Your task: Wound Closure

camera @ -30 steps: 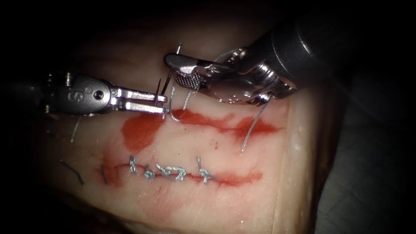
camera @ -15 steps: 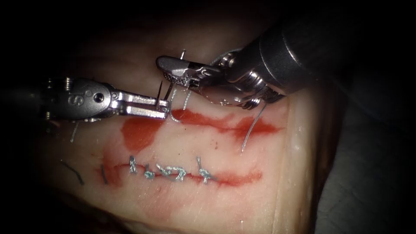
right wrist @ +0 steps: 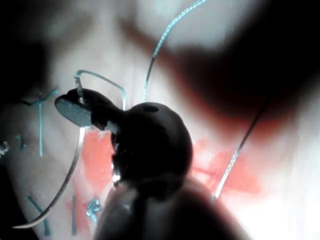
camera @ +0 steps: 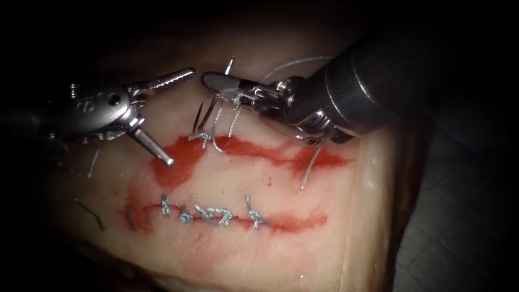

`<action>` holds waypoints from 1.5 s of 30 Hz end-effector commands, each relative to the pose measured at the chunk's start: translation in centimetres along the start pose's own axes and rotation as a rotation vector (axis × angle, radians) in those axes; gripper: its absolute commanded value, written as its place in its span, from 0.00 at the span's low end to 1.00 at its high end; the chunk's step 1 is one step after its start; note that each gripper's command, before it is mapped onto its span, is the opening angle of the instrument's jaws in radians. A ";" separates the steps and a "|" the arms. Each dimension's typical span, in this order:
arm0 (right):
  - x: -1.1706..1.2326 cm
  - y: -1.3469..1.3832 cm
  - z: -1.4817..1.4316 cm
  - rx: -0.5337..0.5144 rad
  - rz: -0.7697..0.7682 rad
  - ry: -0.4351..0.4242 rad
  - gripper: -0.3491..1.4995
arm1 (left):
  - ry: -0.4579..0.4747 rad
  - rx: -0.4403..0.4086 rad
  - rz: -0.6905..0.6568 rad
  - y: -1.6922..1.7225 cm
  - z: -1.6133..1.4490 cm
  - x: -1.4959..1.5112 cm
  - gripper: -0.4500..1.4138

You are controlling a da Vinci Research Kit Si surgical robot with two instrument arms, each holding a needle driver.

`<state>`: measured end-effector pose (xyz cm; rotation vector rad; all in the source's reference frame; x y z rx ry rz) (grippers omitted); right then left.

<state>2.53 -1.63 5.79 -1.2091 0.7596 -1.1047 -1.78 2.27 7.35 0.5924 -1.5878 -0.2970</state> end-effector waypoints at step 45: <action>-0.32 0.18 -0.05 0.018 -1.481 0.034 0.00 | 0.300 -0.025 -0.442 0.56 0.38 1.29 0.00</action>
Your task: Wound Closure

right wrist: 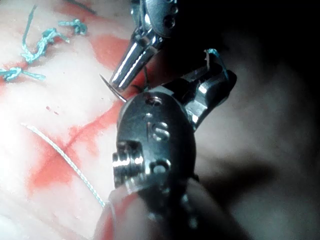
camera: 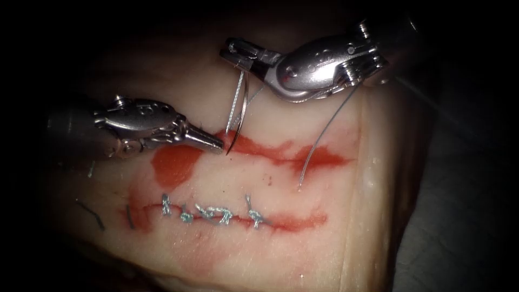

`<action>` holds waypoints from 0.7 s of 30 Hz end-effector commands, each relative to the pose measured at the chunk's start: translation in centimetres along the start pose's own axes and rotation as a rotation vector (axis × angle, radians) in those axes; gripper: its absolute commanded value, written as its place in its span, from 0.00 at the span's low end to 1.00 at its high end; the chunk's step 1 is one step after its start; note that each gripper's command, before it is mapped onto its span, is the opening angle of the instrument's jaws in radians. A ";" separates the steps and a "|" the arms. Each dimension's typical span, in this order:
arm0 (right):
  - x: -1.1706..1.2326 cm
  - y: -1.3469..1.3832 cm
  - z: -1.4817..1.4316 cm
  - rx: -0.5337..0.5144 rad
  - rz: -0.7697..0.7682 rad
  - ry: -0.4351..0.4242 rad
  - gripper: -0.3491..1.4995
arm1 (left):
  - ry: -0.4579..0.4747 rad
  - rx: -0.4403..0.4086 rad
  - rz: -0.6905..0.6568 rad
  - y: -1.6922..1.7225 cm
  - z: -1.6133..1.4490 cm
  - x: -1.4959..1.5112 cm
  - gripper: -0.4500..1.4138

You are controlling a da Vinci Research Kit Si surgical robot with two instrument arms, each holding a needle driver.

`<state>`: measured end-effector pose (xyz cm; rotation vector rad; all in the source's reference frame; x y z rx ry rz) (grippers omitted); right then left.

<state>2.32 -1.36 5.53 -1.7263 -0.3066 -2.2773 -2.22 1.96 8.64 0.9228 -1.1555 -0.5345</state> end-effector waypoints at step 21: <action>0.03 -0.03 0.11 -0.091 -0.041 -0.067 0.00 | 0.527 -0.097 0.388 0.49 0.26 0.09 0.00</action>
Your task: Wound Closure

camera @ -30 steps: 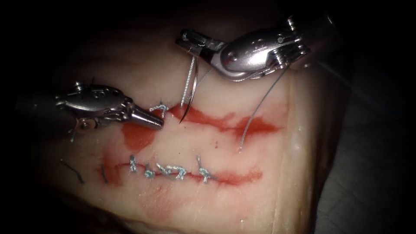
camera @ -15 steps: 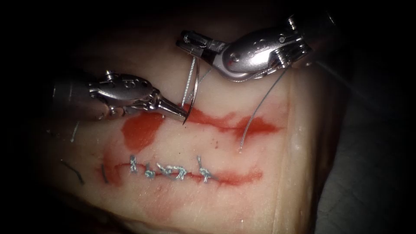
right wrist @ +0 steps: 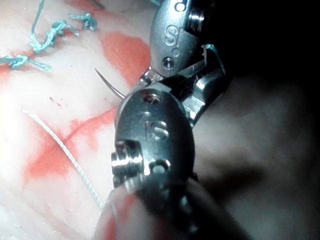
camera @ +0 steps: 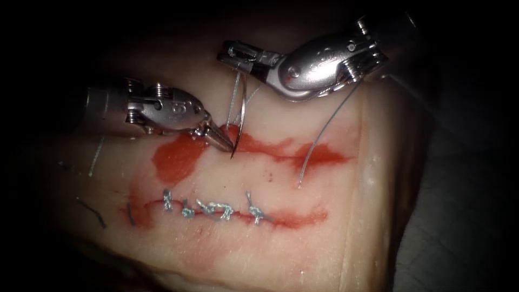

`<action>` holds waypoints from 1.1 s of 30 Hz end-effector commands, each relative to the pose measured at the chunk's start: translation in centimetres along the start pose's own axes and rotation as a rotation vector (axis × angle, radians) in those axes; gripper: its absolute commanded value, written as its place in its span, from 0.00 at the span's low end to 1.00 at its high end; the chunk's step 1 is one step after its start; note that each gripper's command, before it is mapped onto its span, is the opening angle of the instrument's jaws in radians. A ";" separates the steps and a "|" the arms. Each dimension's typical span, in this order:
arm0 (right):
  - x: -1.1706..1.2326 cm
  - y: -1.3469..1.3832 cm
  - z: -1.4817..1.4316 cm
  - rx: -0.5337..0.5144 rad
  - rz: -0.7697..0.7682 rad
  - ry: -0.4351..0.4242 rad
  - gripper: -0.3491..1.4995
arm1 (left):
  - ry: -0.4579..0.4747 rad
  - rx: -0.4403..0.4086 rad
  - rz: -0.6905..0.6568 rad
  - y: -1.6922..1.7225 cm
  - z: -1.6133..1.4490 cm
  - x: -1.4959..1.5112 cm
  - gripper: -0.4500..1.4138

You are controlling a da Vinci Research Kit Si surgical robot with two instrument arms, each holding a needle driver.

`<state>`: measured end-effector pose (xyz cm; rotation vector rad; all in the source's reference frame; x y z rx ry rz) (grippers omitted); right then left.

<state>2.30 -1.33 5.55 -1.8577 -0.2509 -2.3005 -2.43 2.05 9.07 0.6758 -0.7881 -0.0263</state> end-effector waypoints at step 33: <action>0.24 -0.09 0.23 -0.044 -0.116 -0.003 0.00 | 0.096 0.561 -0.324 0.30 0.00 -0.31 0.00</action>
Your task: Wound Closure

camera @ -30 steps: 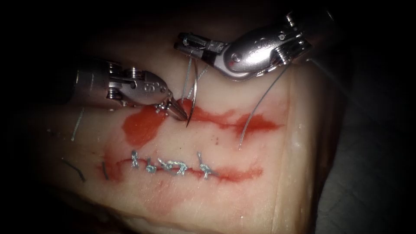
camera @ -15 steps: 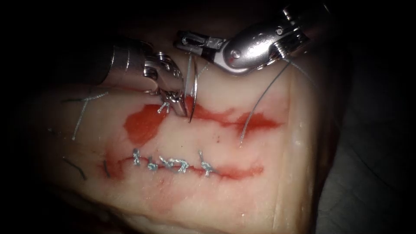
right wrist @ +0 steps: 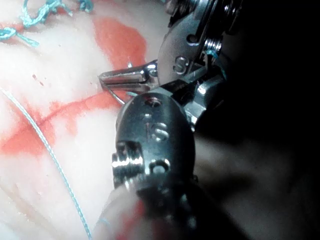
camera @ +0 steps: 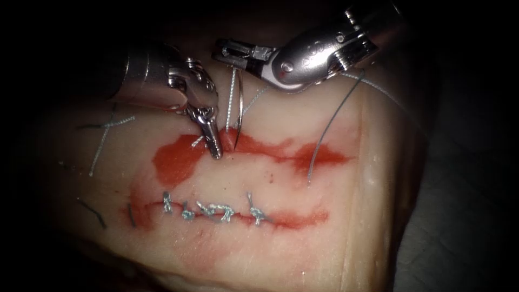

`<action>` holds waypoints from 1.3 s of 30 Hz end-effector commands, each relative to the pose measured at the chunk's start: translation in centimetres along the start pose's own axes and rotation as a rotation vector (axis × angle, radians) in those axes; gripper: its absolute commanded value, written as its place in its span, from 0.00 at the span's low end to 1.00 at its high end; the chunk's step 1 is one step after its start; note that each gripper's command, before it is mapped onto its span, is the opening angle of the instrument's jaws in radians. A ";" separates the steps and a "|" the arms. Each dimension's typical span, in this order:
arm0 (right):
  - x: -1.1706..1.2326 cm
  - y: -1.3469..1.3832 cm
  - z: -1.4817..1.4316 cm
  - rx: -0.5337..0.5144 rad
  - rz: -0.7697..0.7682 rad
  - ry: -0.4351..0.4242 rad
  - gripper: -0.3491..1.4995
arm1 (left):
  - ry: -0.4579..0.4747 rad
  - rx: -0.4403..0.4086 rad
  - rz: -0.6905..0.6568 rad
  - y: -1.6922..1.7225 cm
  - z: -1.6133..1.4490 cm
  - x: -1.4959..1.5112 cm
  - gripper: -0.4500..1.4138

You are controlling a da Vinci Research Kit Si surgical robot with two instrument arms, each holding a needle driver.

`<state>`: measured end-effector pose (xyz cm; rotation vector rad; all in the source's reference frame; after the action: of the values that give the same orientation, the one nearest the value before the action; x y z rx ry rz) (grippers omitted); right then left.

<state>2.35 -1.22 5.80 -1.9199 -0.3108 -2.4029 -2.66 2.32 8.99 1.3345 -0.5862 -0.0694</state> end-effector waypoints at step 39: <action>-0.05 0.23 0.28 0.081 -0.164 0.076 0.00 | 0.054 -0.018 -0.030 0.08 0.02 0.13 0.00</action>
<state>2.56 -1.41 5.81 -1.8248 -0.5726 -2.5204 -2.53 2.24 9.06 1.3276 -0.5185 -0.0629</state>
